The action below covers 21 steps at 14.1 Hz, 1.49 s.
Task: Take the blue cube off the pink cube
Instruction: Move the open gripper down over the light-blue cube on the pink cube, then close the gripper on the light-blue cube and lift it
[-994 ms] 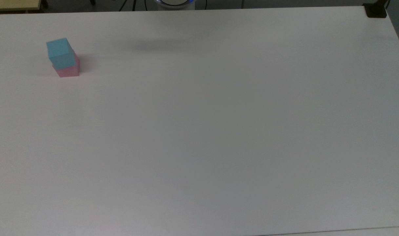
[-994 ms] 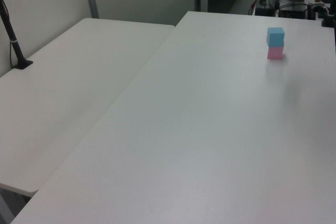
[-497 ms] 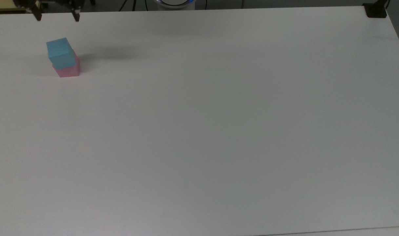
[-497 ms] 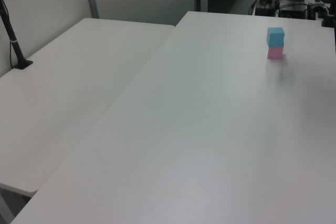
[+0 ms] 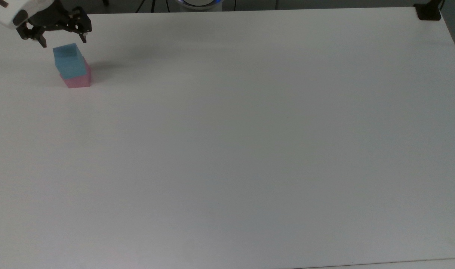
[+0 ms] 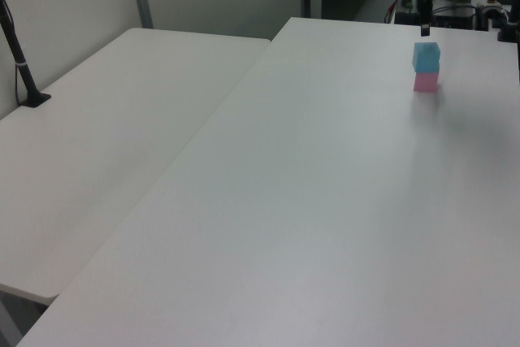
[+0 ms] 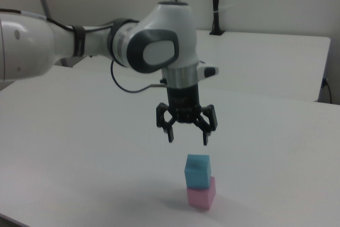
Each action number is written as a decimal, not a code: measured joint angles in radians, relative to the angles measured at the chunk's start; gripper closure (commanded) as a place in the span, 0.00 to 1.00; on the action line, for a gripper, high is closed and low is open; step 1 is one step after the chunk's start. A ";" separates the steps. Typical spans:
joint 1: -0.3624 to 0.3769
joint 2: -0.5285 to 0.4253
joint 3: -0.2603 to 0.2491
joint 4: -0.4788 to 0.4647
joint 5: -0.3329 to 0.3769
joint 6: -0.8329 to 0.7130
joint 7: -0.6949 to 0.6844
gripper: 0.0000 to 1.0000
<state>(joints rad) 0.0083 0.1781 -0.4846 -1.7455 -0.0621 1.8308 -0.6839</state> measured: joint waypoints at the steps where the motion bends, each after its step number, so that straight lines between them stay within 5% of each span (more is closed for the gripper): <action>1: -0.001 0.003 -0.002 -0.032 -0.017 0.033 -0.030 0.00; 9: -0.003 0.018 -0.035 -0.137 -0.041 0.175 -0.099 0.00; 10: -0.003 0.022 -0.038 -0.147 -0.043 0.194 -0.103 0.12; 11: -0.003 0.029 -0.040 -0.156 -0.043 0.208 -0.110 0.42; 13: -0.002 0.040 -0.040 -0.157 -0.043 0.214 -0.113 0.70; 21: 0.037 -0.026 -0.035 -0.136 -0.024 0.111 -0.113 0.70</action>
<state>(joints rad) 0.0448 0.1518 -0.5198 -1.8811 -0.0857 1.9418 -0.7965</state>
